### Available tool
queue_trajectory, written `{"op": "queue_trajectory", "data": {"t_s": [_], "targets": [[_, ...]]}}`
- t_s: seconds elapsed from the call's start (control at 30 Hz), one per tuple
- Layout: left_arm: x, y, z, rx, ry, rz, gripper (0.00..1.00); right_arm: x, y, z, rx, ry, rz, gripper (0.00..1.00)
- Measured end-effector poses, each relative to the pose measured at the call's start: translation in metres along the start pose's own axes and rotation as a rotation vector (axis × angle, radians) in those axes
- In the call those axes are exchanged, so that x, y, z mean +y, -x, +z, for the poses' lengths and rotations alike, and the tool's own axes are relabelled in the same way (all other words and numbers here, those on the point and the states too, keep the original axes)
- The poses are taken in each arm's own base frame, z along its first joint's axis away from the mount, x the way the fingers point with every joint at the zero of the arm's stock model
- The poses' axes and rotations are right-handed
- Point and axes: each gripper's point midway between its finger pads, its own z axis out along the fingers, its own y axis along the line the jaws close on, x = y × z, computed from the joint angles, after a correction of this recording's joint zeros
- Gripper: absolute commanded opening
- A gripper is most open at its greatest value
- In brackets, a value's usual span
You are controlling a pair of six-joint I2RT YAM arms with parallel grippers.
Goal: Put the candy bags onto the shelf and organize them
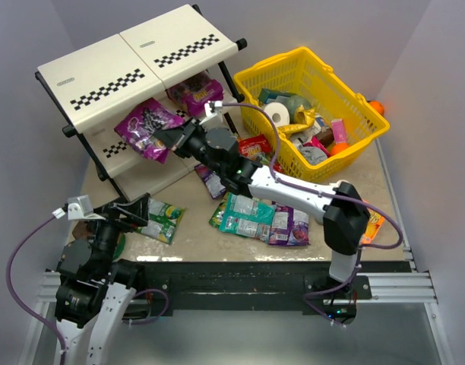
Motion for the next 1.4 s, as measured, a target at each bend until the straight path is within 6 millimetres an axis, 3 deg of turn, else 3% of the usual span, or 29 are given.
{"op": "queue_trajectory", "data": {"t_s": [0.1,0.2,0.4,0.8,0.83,1.03,1.27,1.4], "targets": [[0.003,0.0,0.0,-0.002,0.017,-0.005,1.0,-0.007,-0.008,0.026,-0.006,0.011,0.014,0.0],[0.007,0.001,0.0,-0.012,0.041,-0.009,0.99,-0.027,-0.018,0.057,-0.028,0.003,0.035,0.0],[0.012,0.002,0.0,-0.018,0.072,-0.023,0.99,-0.061,-0.019,0.091,-0.072,-0.037,0.072,0.0],[0.016,0.001,0.0,-0.017,0.093,-0.028,1.0,-0.084,0.025,0.101,-0.209,-0.088,0.101,0.0],[0.017,0.001,0.0,-0.018,0.094,-0.028,1.0,-0.085,0.026,0.101,-0.211,-0.088,0.105,0.03],[0.017,0.001,0.0,-0.02,0.098,-0.028,1.0,-0.084,0.027,0.101,-0.217,-0.086,0.127,0.45],[0.018,0.001,0.0,-0.02,0.099,-0.029,1.0,-0.073,0.032,0.097,-0.218,-0.071,0.126,0.69],[0.018,0.001,0.0,-0.022,0.101,-0.029,1.0,-0.054,0.043,0.081,-0.225,-0.057,0.126,0.73]]}}
